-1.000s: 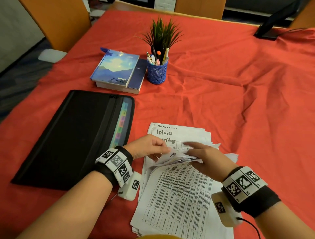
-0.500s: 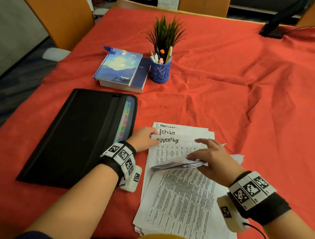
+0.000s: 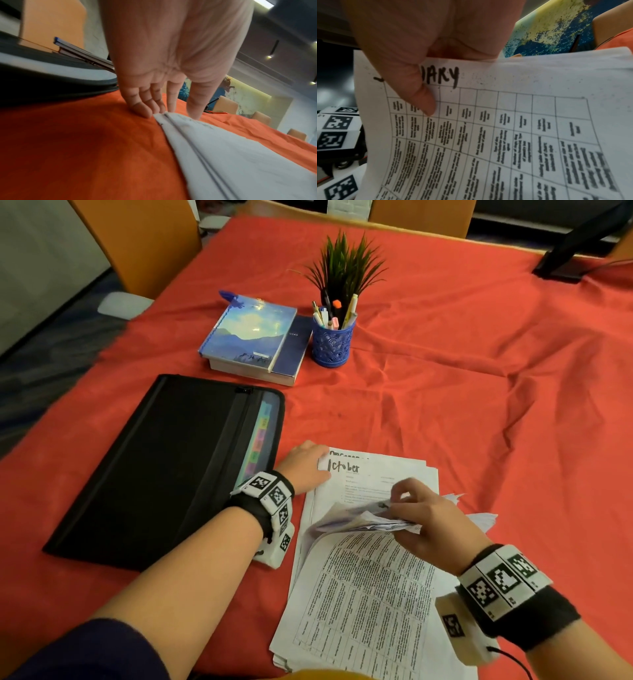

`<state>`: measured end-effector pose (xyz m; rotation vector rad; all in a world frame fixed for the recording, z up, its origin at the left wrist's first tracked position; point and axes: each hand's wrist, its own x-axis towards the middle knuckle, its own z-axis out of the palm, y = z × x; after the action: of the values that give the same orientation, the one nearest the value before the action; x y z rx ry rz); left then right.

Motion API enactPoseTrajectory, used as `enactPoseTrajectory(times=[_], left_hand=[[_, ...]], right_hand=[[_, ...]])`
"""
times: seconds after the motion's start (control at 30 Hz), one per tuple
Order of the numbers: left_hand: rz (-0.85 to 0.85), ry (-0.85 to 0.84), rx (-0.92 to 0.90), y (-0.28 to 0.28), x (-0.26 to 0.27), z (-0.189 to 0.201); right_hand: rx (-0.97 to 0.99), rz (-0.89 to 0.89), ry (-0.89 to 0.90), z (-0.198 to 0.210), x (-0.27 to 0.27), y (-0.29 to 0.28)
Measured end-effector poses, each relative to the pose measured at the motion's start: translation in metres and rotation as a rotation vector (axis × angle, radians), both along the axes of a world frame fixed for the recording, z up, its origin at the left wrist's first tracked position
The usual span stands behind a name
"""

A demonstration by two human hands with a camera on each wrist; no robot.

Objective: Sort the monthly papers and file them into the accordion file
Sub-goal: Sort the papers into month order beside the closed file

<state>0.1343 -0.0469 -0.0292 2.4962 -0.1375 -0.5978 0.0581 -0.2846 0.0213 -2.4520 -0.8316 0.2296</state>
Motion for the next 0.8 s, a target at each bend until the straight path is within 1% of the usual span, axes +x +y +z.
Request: enactPoseTrajectory(times=[0.03, 0.1, 0.17, 0.2, 0.27, 0.3, 0.4, 0.47, 0.5, 0.6, 0.63, 0.7, 0.77, 0.8], left_hand=[[-0.017, -0.009, 0.040, -0.001, 0.001, -0.001], [-0.024, -0.046, 0.058, -0.002, 0.001, 0.000], [-0.018, -0.071, -0.036, 0.000, -0.003, 0.003], [-0.020, -0.043, -0.134, 0.002, -0.004, 0.006], [-0.045, 0.109, -0.371, 0.007, -0.011, 0.014], [-0.073, 0.193, -0.458, 0.009, -0.016, 0.019], [-0.143, 0.401, -0.563, 0.016, -0.026, 0.025], [-0.091, 0.456, -0.584, 0.017, -0.028, 0.026], [-0.040, 0.418, -0.566, 0.017, -0.028, 0.024], [0.192, 0.198, -0.446, 0.012, -0.024, 0.010], [0.251, 0.176, -0.425, 0.008, -0.023, 0.009], [0.304, 0.179, -0.431, 0.000, -0.021, 0.007], [0.307, 0.209, -0.448, -0.006, -0.022, 0.007], [0.280, 0.221, -0.456, -0.008, -0.023, 0.010]], right_hand=[[0.002, -0.018, -0.004, 0.000, 0.000, -0.001], [0.004, -0.036, -0.013, 0.002, 0.000, -0.001], [0.001, -0.027, 0.000, 0.002, 0.001, -0.001], [-0.003, -0.018, 0.004, 0.001, 0.002, -0.001], [-0.025, 0.006, 0.016, -0.003, 0.004, -0.003], [-0.040, 0.010, 0.026, -0.004, 0.004, -0.003], [-0.049, -0.001, 0.047, -0.006, 0.006, 0.000], [-0.045, 0.025, -0.009, -0.006, 0.005, 0.005], [-0.037, 0.035, -0.038, -0.005, 0.004, 0.006], [-0.018, 0.046, -0.101, -0.004, 0.003, 0.005], [-0.023, 0.053, -0.124, -0.004, 0.003, 0.005], [-0.034, 0.064, -0.164, -0.003, 0.002, 0.003], [-0.027, 0.051, -0.170, -0.005, 0.001, 0.001], [-0.020, 0.041, -0.172, -0.006, 0.000, 0.000]])
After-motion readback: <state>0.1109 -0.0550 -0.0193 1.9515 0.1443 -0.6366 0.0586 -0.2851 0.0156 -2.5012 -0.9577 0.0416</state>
